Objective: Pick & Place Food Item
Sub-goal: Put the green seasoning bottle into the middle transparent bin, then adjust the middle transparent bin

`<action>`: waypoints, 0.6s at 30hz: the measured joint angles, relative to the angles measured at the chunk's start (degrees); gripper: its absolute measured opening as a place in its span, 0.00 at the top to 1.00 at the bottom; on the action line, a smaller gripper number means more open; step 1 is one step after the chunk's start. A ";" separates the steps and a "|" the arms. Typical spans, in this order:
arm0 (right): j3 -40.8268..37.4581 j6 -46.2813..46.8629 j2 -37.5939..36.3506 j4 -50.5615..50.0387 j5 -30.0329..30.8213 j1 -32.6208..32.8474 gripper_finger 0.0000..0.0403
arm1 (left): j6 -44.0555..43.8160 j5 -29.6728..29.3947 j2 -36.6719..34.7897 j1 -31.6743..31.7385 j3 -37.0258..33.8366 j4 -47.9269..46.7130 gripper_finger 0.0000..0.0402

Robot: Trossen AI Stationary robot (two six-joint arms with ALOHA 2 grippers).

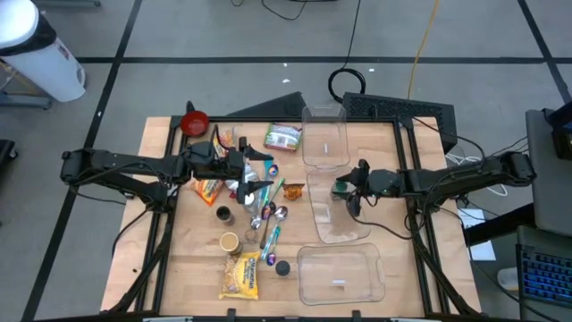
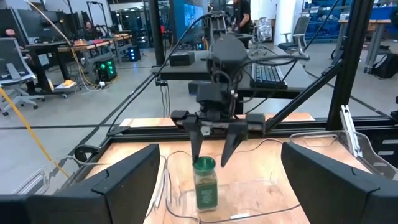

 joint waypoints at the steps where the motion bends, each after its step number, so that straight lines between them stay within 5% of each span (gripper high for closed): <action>1: 0.02 -0.04 -0.82 0.00 -0.07 0.00 0.41 | 0.00 0.00 0.00 0.00 0.00 0.01 0.16; 11: 1.40 -1.99 -6.49 -0.90 0.67 4.95 0.48 | -0.04 0.00 0.00 0.00 0.00 -0.14 0.16; 18: 12.52 -8.82 -3.48 -11.38 13.44 20.30 0.63 | 0.08 0.00 0.00 0.00 0.00 -0.43 0.15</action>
